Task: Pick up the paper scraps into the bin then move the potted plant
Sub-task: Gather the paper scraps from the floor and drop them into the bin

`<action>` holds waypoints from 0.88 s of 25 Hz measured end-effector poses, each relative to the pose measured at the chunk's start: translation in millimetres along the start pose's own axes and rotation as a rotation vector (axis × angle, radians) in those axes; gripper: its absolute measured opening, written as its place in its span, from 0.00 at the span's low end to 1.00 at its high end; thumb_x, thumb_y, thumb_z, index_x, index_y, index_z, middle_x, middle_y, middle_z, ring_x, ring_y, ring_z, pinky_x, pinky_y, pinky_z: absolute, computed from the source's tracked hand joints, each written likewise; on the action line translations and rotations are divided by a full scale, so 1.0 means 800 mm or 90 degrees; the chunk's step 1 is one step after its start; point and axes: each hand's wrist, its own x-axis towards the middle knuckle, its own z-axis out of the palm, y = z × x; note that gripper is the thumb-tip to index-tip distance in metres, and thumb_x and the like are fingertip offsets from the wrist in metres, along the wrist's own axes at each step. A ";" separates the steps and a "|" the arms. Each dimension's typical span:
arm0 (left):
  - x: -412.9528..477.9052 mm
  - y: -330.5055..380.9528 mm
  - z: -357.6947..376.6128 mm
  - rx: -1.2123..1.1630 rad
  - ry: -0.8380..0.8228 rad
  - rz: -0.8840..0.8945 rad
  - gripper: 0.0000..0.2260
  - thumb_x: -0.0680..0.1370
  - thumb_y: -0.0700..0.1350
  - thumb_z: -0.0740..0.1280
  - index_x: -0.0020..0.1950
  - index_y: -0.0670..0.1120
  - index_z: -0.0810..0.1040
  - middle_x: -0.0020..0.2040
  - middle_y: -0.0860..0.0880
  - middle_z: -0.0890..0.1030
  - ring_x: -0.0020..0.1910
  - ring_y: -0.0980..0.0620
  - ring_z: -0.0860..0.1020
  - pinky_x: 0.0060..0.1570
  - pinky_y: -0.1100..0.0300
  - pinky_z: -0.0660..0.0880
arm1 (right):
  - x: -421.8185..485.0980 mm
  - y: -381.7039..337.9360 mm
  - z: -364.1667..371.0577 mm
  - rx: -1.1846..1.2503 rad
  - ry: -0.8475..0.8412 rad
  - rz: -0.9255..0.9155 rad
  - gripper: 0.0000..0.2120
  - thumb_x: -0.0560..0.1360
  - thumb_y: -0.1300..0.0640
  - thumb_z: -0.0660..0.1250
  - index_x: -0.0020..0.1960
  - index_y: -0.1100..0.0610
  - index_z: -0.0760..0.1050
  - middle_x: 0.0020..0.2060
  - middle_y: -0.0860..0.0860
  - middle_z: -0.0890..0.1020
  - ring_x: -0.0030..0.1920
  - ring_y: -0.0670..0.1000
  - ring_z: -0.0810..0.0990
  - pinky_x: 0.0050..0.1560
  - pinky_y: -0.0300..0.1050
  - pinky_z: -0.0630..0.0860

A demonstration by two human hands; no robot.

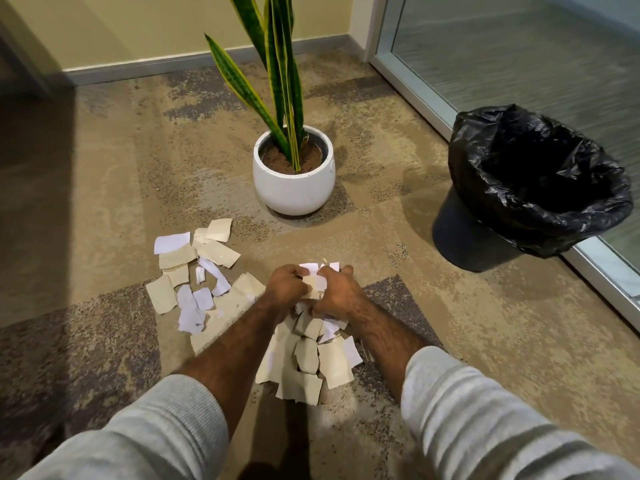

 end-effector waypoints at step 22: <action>-0.065 0.207 0.004 -0.195 -0.100 0.021 0.16 0.81 0.30 0.61 0.67 0.40 0.77 0.60 0.38 0.82 0.42 0.48 0.83 0.24 0.64 0.79 | -0.045 -0.051 -0.218 0.307 0.060 -0.055 0.23 0.63 0.67 0.82 0.55 0.62 0.79 0.47 0.56 0.85 0.40 0.50 0.84 0.40 0.43 0.83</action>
